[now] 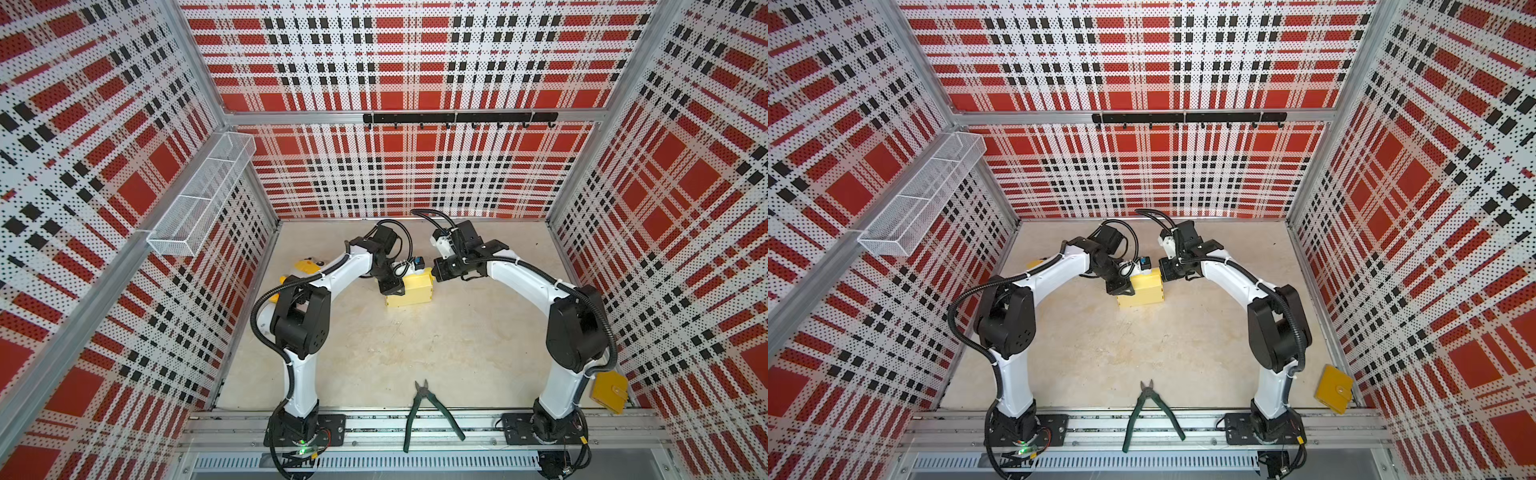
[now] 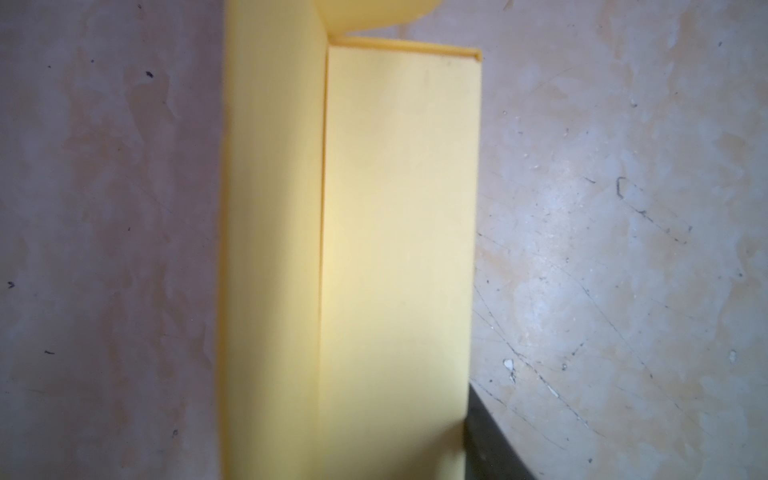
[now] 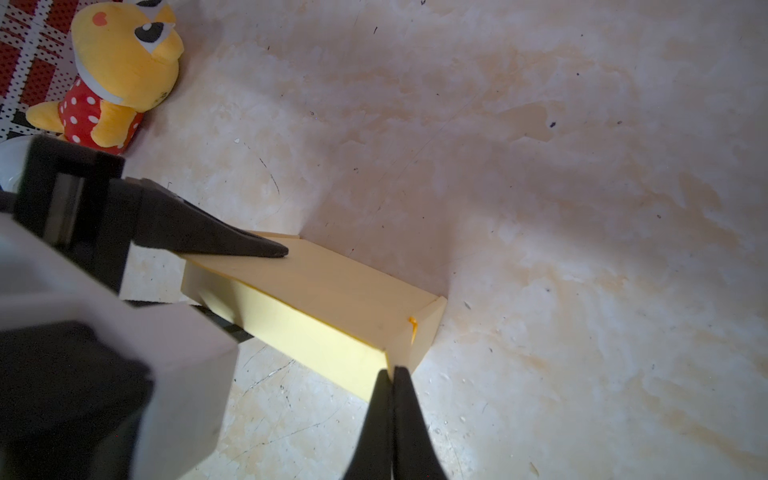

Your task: Fold the paper box

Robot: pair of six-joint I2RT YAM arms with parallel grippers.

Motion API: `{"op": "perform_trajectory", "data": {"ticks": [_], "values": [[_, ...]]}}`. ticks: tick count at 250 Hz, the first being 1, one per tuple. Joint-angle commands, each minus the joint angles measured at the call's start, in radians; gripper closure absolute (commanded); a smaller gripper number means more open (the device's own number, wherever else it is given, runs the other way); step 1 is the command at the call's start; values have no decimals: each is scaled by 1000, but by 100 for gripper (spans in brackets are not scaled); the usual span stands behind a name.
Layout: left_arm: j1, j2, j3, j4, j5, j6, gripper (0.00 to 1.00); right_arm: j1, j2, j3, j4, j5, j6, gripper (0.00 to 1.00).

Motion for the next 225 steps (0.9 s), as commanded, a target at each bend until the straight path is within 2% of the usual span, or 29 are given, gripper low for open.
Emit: {"op": "perform_trajectory", "data": {"ticks": [1, 140, 225], "values": [[-11, 44, 0, -22, -9, -6, 57, 29, 29, 19, 4, -22, 41, 98], [-14, 55, 6, -22, -26, -16, 57, 49, 35, 43, -22, -75, 151, 98], [-12, 60, 13, -22, -8, -36, 57, 64, -8, -63, 72, -20, 164, 98]]}}
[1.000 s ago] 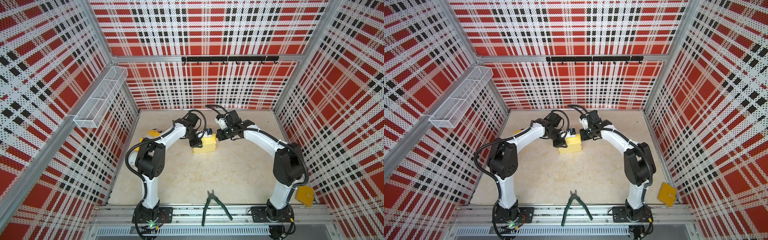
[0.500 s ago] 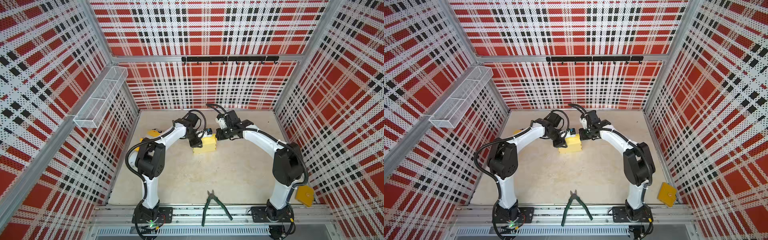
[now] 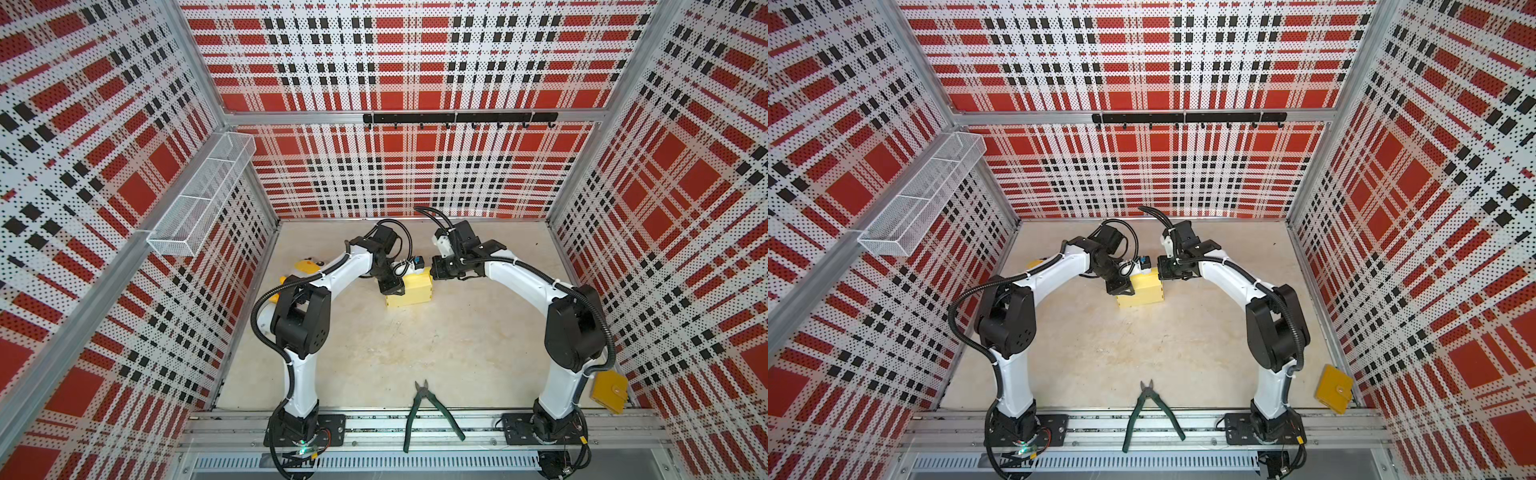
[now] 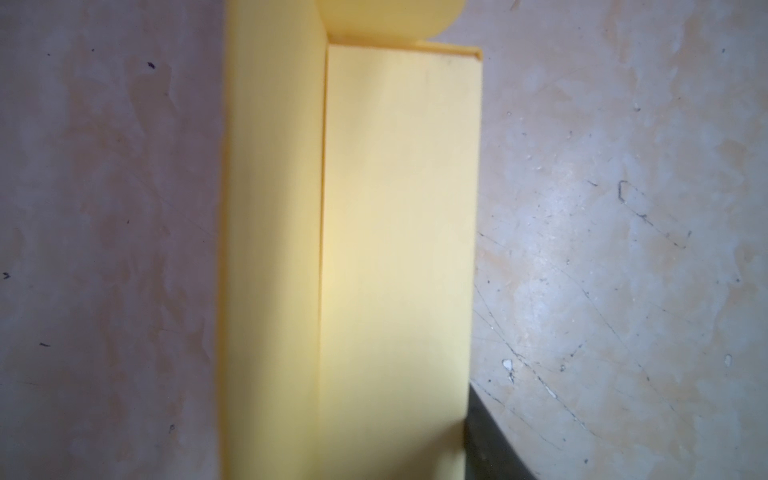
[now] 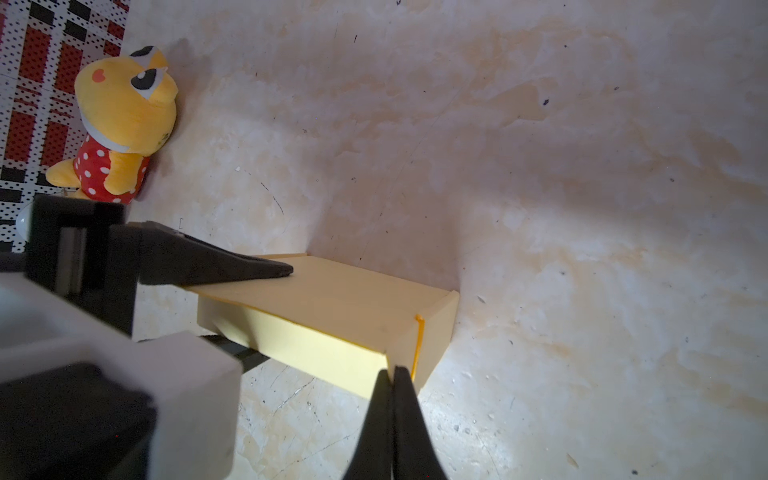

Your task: Fold the paper box

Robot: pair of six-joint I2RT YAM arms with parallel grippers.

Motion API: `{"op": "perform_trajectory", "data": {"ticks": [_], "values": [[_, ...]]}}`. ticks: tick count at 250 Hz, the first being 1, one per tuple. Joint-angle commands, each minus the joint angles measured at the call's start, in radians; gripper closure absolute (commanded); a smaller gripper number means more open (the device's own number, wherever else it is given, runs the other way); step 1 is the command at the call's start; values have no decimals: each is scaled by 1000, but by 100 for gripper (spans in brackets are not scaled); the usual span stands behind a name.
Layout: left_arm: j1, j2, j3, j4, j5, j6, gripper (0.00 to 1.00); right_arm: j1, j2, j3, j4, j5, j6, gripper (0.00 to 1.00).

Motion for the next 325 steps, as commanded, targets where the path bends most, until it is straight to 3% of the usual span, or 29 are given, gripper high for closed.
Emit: {"op": "perform_trajectory", "data": {"ticks": [1, 49, 166, 277, 325], "values": [[-12, 55, 6, -16, -3, -9, 57, 49, -16, -65, 51, -39, 13, 98], [-7, 58, 20, -22, 17, -22, 56, 50, -48, -140, 120, -9, 10, 100], [10, 37, 84, -58, 108, -47, 38, 55, -36, -174, 128, 37, 18, 100], [41, 30, 156, -97, 159, -106, 33, 54, -6, -160, 107, 49, 13, 100], [60, -16, 164, -108, 209, -191, 33, 54, 2, -154, 102, 52, 12, 100]]}}
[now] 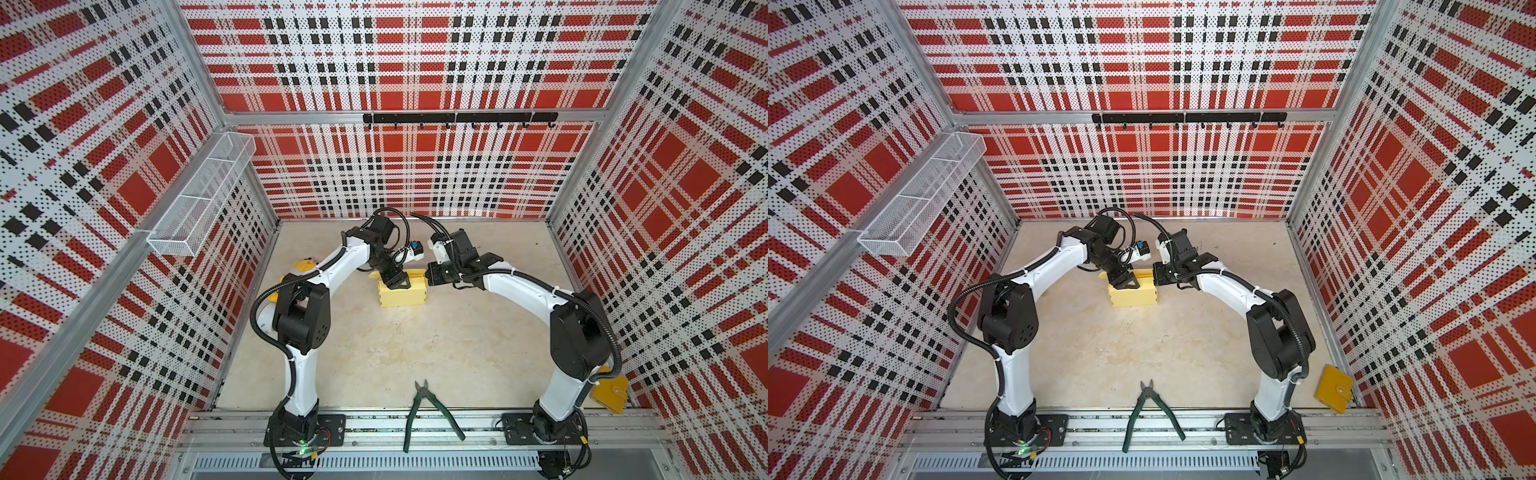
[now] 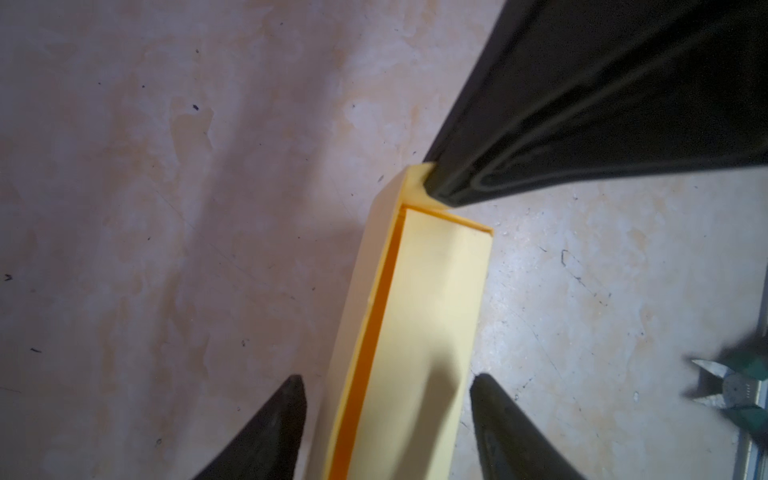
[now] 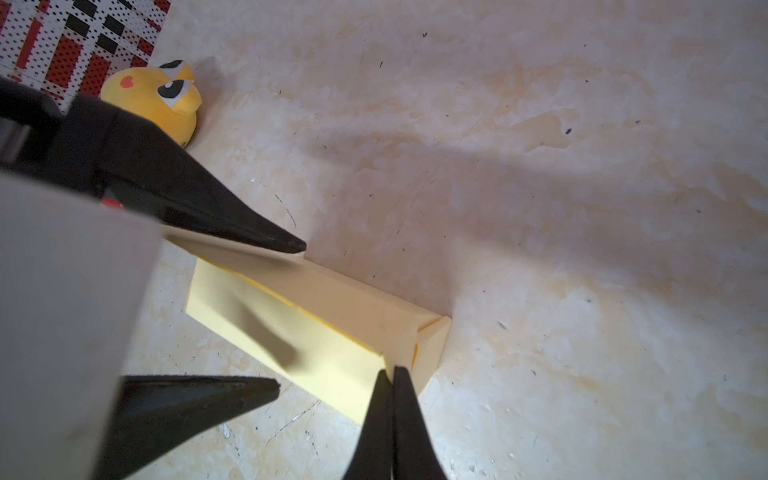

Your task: Fold the paper box

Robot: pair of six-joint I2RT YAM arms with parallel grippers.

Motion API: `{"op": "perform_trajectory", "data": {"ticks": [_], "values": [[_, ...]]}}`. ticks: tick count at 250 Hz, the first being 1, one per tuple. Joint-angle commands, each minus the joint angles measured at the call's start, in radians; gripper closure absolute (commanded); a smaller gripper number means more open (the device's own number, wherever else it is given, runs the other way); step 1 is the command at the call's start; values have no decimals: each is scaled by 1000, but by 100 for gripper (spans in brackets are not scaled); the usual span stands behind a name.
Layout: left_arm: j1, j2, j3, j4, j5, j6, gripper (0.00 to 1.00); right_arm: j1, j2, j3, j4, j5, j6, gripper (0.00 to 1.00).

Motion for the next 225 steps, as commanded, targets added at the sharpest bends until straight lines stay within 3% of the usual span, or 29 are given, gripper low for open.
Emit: {"op": "perform_trajectory", "data": {"ticks": [1, 60, 118, 180, 225], "values": [[18, -52, 27, -25, 56, -66, 33, 6, 55, -12, -89, 1, 7, 100], [32, -144, -3, -24, 54, -140, 33, 8, 61, -18, -80, 7, 18, 100], [66, -231, -29, -24, -79, -252, 34, 13, 61, -27, -76, 19, 27, 100], [106, -353, -185, 15, -160, -297, 36, 15, 53, -44, -63, 31, 32, 100], [221, -396, -303, 113, -154, -380, 38, 20, 50, -50, -55, 33, 33, 100]]}}
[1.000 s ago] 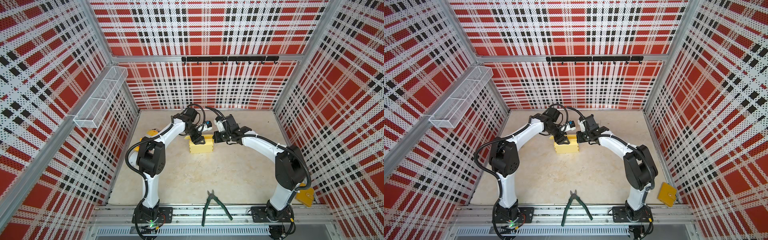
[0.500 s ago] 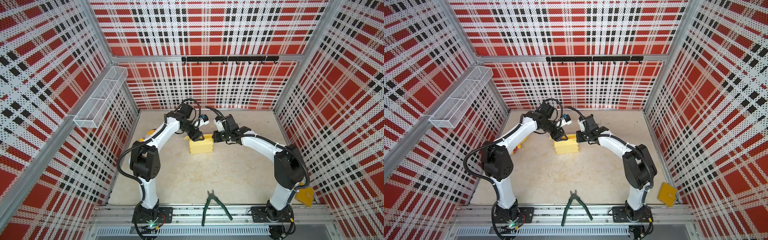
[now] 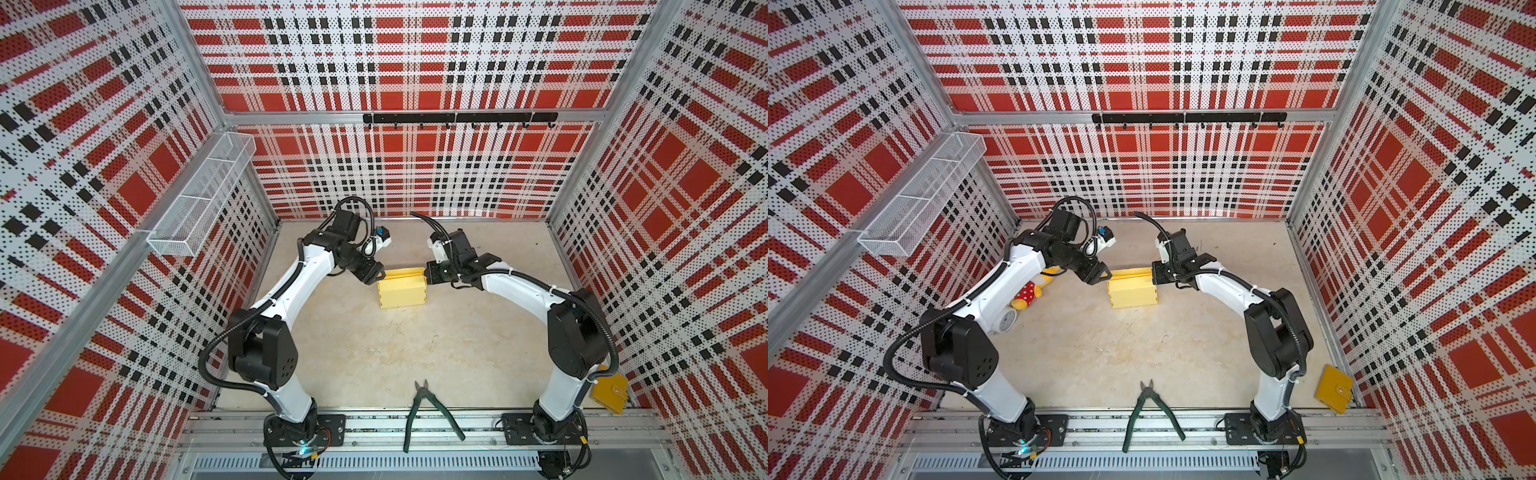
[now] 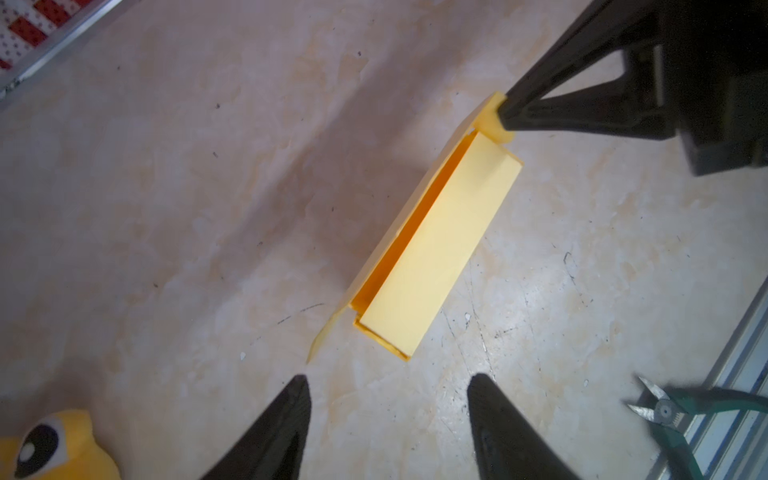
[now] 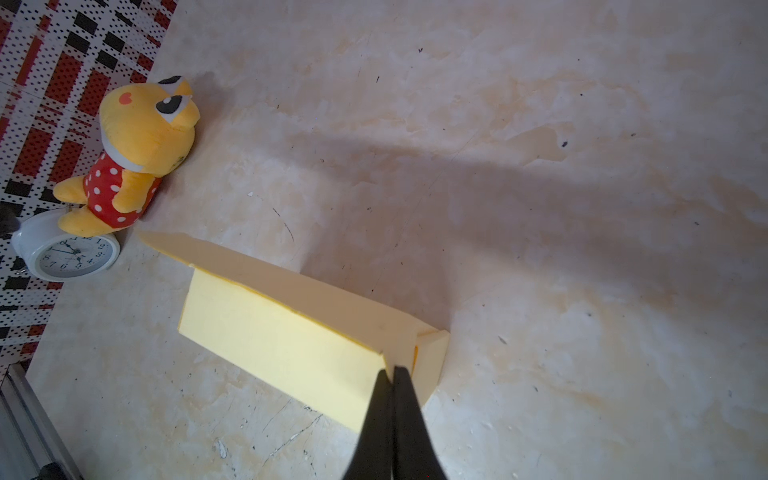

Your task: Fold the paper box

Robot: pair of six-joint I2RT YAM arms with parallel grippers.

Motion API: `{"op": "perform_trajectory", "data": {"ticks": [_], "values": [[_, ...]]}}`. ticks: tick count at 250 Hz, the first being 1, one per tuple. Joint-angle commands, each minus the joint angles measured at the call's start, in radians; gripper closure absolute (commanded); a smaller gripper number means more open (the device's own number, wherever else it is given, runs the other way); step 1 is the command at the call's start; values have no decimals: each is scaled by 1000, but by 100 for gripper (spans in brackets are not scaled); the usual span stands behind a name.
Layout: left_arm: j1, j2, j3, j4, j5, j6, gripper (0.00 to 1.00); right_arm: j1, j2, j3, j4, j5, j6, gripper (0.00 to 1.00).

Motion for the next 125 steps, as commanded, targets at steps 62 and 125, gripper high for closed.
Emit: {"op": "perform_trajectory", "data": {"ticks": [62, 125], "values": [[37, 32, -36, 82, -25, -25, 44, 20, 40, -45, -86, 18, 17, 100], [10, 109, 9, 64, 10, -40, 54, 23, 43, -42, -90, 20, 15, 100]]}}
